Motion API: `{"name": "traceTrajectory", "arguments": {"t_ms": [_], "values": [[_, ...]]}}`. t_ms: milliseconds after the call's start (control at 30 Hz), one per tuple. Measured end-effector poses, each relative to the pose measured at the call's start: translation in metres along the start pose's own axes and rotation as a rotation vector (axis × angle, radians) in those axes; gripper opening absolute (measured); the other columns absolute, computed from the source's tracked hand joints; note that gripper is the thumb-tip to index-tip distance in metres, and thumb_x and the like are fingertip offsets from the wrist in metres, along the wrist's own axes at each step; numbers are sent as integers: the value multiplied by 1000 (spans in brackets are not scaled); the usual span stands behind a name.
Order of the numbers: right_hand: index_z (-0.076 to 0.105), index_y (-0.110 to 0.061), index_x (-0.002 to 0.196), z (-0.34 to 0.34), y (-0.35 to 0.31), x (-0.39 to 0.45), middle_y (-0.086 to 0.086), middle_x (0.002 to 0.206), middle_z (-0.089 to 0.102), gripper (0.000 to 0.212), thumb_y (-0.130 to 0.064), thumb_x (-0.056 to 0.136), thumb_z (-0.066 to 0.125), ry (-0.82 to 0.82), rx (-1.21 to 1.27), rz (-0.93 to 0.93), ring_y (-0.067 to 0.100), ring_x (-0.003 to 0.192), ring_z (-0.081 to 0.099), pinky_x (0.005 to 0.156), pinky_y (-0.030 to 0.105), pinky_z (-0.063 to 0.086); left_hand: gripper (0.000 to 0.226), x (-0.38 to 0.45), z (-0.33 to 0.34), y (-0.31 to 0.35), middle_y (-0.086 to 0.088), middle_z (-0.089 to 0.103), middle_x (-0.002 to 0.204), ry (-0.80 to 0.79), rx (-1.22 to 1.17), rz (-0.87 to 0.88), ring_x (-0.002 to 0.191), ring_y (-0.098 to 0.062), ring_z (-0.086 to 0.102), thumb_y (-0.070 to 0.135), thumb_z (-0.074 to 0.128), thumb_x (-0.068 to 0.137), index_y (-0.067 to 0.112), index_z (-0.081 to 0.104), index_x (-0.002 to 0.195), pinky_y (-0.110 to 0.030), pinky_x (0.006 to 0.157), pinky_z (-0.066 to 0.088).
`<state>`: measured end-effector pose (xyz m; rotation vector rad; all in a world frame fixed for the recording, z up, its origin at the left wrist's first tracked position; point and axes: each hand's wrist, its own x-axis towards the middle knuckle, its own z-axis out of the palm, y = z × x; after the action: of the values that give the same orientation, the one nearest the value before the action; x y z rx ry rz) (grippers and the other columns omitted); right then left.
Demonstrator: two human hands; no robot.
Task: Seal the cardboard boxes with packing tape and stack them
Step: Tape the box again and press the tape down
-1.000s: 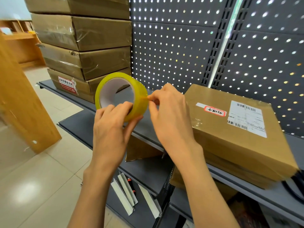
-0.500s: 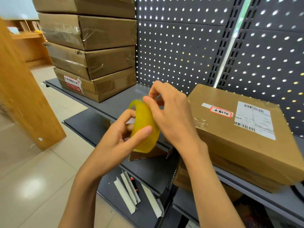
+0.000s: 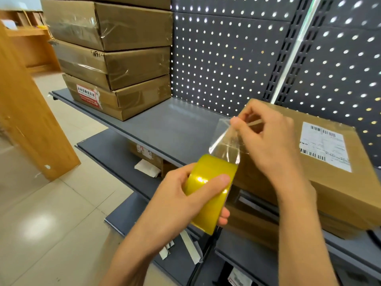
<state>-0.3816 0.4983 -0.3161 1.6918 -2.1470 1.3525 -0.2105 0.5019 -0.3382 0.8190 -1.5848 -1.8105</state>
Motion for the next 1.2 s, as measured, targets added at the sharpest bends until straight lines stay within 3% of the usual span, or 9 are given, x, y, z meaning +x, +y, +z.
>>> {"name": "traceTrajectory", "arguments": {"t_ms": [133, 433, 600, 767, 867, 933, 1000, 1100, 1200], "values": [[56, -21, 76, -6, 13, -2, -12, 78, 62, 18, -33, 88, 64, -26, -77, 95, 13, 77, 59, 65, 28, 39, 36, 7, 7, -2, -11, 71, 68, -31, -23, -35, 56, -19, 68, 33, 67, 69, 13, 63, 98, -25, 54, 54], [56, -20, 85, 4, 23, 2, 0, 91, 50, 18, -38, 88, 61, -101, -255, 183, 23, 97, 47, 83, 35, 35, 37, 22, 6, -2, -11, 68, 64, -50, -48, -74, 54, -18, 66, 33, 68, 70, 10, 63, 99, -26, 51, 54], [55, -25, 116, 1, 27, 6, -2, 99, 48, 34, -36, 86, 65, -133, -205, 233, 22, 106, 45, 85, 33, 35, 38, 24, 4, -3, -11, 68, 63, -64, -42, -73, 51, -17, 65, 35, 66, 70, 10, 63, 98, -25, 51, 53], [59, -21, 118, 6, 34, 7, -3, 99, 50, 27, -26, 91, 61, -21, -202, 214, 16, 101, 44, 76, 23, 27, 36, 25, 3, -4, -12, 69, 63, -71, -44, -76, 51, -17, 65, 35, 66, 69, 11, 64, 96, -25, 51, 54], [62, -17, 119, 3, 30, 3, -7, 102, 56, 24, -21, 96, 55, 62, -142, 81, 4, 94, 48, 73, 13, 31, 35, 26, 4, -7, -11, 68, 63, -64, -49, -85, 51, -18, 64, 34, 67, 71, 10, 64, 95, -25, 50, 53], [65, -22, 118, -6, 21, -1, -16, 103, 63, 27, -31, 98, 48, -33, 50, -31, -9, 97, 52, 79, 5, 36, 34, 27, 5, -8, -11, 68, 63, -59, -49, -85, 51, -18, 64, 34, 67, 72, 10, 64, 96, -25, 50, 53], [58, -27, 129, -9, 9, -9, -22, 122, 61, 47, -52, 97, 34, -307, 197, -4, -20, 117, 40, 93, 1, 30, 34, 27, 6, -9, -12, 68, 63, -59, -44, -83, 52, -19, 65, 34, 68, 71, 10, 64, 96, -26, 51, 53], [22, -28, 151, -2, 9, -14, -19, 157, 13, 80, -61, 81, 4, -567, -148, 6, -14, 138, 5, 110, 7, 2, 37, 29, 6, -10, -11, 68, 63, -51, -33, -82, 53, -20, 65, 34, 68, 69, 9, 63, 95, -26, 51, 54], [11, -27, 153, 3, 8, -10, -16, 159, 0, 65, -53, 94, 3, -621, -299, 31, -7, 142, -3, 112, 14, -5, 35, 27, 7, -12, -12, 66, 61, -40, -36, -64, 52, -21, 64, 35, 68, 68, 9, 63, 92, -28, 51, 53]]}}
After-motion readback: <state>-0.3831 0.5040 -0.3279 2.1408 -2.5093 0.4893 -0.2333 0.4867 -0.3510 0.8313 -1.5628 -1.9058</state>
